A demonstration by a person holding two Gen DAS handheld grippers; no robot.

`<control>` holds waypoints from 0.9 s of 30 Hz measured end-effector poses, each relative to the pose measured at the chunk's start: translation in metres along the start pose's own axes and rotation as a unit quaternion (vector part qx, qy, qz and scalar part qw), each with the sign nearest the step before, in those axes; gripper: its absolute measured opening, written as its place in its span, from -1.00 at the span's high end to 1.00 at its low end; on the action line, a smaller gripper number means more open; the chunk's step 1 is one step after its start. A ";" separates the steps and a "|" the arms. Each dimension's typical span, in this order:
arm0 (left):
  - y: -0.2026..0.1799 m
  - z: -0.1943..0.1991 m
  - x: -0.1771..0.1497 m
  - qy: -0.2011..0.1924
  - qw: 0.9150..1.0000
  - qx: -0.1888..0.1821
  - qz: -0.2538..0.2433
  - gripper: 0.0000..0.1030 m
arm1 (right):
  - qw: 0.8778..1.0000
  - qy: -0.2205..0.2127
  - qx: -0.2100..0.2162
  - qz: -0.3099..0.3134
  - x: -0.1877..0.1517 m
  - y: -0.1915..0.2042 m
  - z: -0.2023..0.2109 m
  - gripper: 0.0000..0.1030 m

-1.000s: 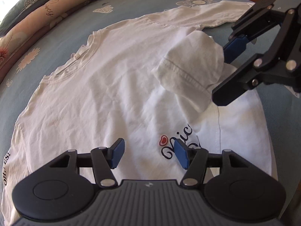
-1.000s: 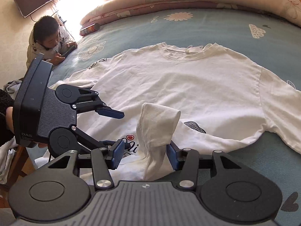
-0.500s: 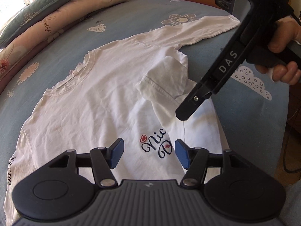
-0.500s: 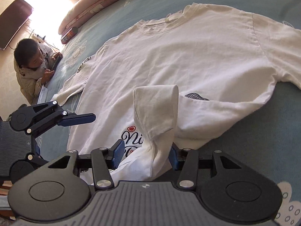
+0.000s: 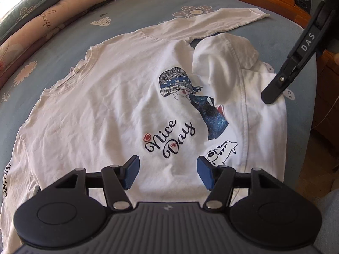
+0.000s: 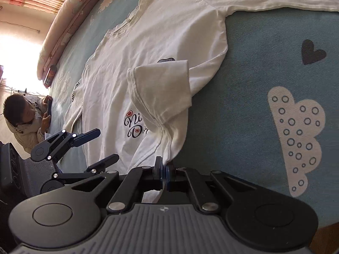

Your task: Fold clothes

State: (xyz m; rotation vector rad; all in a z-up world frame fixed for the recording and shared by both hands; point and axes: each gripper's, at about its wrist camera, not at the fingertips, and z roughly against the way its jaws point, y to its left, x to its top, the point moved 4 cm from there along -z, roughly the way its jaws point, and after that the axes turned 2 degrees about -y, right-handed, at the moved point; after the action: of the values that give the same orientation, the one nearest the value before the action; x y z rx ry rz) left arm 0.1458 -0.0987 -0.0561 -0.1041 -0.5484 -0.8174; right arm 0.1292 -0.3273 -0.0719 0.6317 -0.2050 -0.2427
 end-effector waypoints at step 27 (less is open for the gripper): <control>0.018 0.017 -0.050 0.063 0.998 0.019 0.023 -0.19 | 0.977 -0.015 -0.120 0.175 0.040 -0.049 -0.011 0.40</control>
State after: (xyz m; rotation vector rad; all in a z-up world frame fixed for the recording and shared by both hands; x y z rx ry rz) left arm 0.1237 -0.0483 -0.0641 -0.0300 -0.4409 -0.7619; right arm 0.1626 -0.3707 -0.1053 0.3446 -0.3062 0.0627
